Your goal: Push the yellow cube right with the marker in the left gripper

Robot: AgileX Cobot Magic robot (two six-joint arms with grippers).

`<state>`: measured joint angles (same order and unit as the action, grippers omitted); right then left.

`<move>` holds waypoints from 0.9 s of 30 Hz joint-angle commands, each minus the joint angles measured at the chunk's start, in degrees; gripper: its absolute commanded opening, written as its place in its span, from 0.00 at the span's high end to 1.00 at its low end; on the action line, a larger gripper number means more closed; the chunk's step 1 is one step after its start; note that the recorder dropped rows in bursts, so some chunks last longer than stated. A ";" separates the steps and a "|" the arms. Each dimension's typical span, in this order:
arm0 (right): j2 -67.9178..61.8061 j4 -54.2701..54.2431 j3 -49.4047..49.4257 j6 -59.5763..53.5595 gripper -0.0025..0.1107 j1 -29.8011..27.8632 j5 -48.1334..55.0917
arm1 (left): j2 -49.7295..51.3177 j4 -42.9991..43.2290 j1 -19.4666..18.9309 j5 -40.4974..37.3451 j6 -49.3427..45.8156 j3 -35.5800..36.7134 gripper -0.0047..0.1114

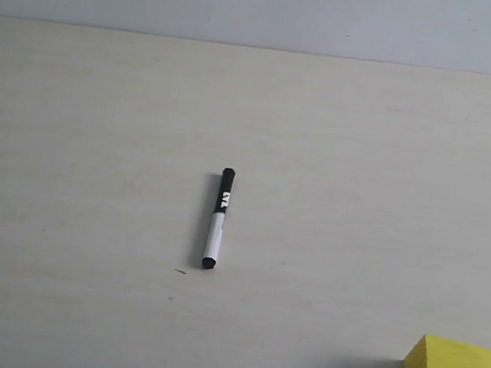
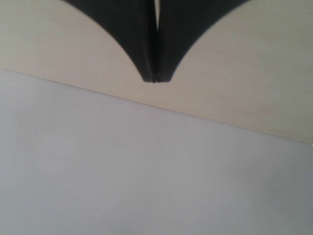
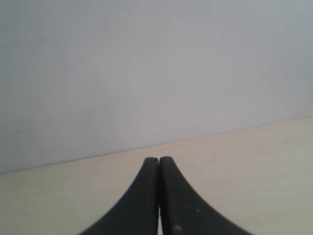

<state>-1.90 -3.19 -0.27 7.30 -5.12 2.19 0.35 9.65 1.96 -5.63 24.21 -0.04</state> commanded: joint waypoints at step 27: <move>0.47 0.34 0.27 0.08 0.98 -0.30 -0.97 | -0.35 0.22 -0.18 0.14 -0.05 0.04 0.96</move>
<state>-1.90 -3.19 -0.27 7.30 -5.12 2.07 0.35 9.65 1.96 -5.75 24.21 -0.04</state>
